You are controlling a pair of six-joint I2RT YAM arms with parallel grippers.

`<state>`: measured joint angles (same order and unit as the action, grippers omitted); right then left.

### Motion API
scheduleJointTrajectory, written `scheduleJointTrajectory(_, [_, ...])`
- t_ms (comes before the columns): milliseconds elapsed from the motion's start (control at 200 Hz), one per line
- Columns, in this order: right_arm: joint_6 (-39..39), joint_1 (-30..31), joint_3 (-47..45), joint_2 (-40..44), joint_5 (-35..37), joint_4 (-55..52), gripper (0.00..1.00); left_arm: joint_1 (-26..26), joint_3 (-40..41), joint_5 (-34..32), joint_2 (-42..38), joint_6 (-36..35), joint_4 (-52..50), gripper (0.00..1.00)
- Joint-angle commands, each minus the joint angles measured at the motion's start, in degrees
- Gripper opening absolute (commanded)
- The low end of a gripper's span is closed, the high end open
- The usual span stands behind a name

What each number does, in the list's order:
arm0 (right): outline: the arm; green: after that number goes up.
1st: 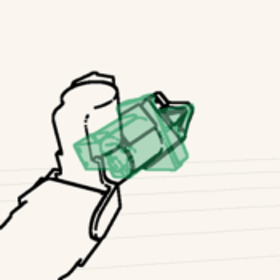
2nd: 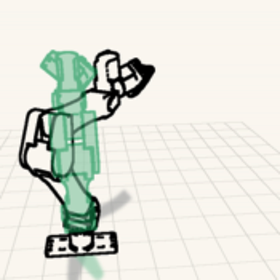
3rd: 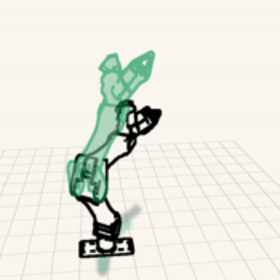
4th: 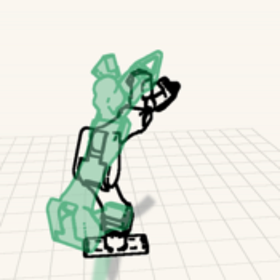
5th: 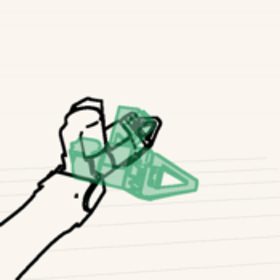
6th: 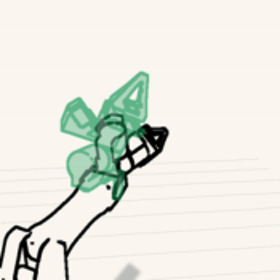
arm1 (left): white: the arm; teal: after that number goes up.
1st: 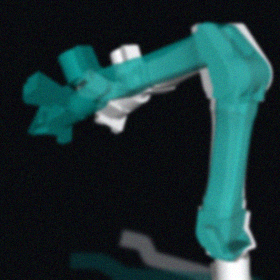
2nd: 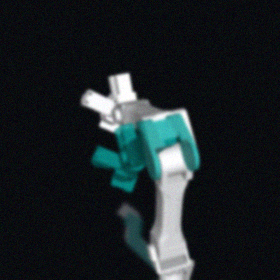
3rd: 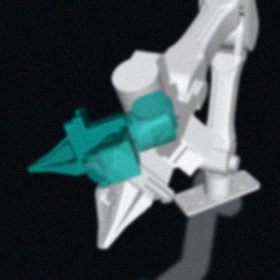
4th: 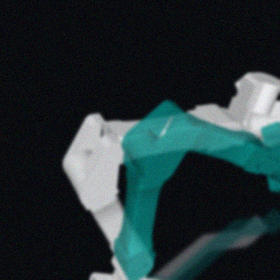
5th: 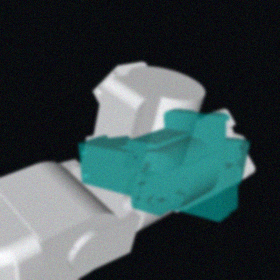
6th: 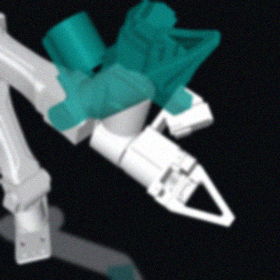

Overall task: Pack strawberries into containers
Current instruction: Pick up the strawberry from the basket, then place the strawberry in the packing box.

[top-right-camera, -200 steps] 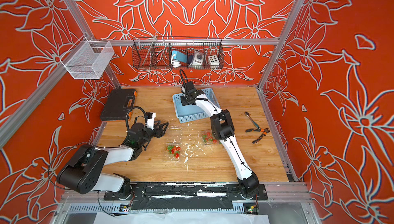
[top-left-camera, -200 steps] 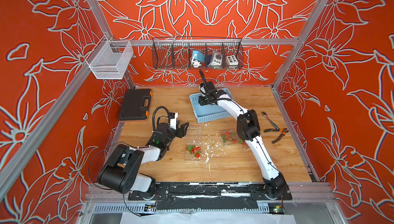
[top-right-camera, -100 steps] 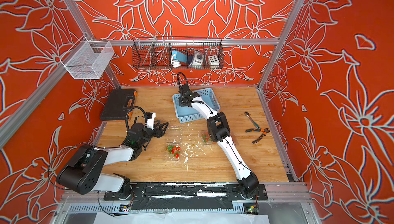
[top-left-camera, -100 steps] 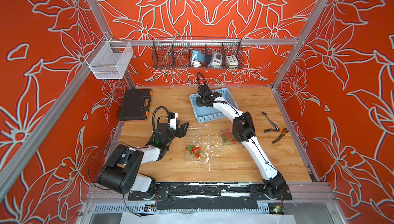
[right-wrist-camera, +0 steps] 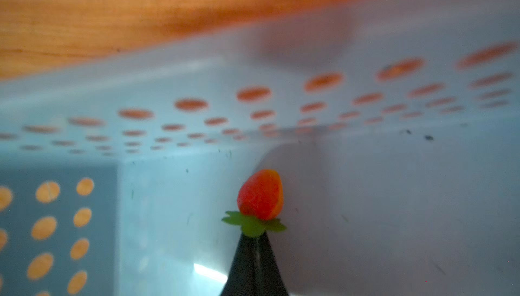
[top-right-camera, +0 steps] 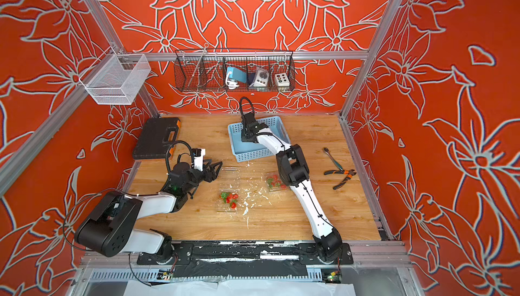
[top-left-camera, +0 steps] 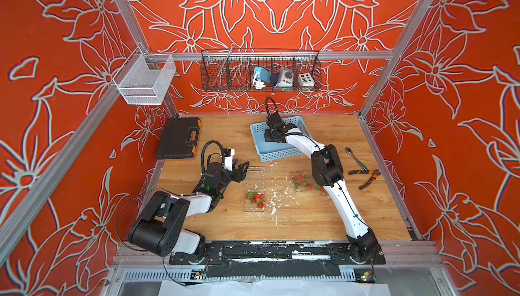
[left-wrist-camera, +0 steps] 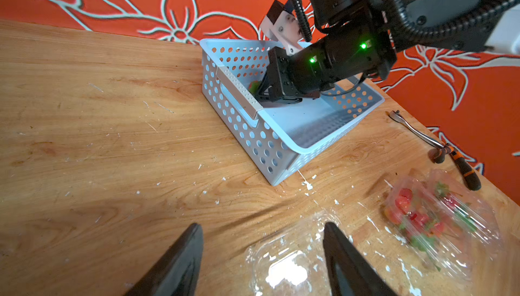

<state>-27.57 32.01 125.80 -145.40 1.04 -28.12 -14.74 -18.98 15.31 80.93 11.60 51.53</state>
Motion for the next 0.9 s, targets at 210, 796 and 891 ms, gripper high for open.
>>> scheduleJointTrajectory(210, [8.7,0.0,-18.9,18.6,-5.9,10.7,0.0,0.0,-0.4,0.1,-1.7,-0.1,0.3,0.67])
scheduleJointTrajectory(796, [14.3,17.4,-60.4,53.9,-16.6,14.4,0.0,3.1,2.8,0.4,-0.7,12.0,2.1,0.69])
scheduleJointTrajectory(891, [13.9,21.5,-63.7,55.4,-16.6,14.2,0.0,3.1,4.0,0.2,-3.2,12.9,1.4,0.7])
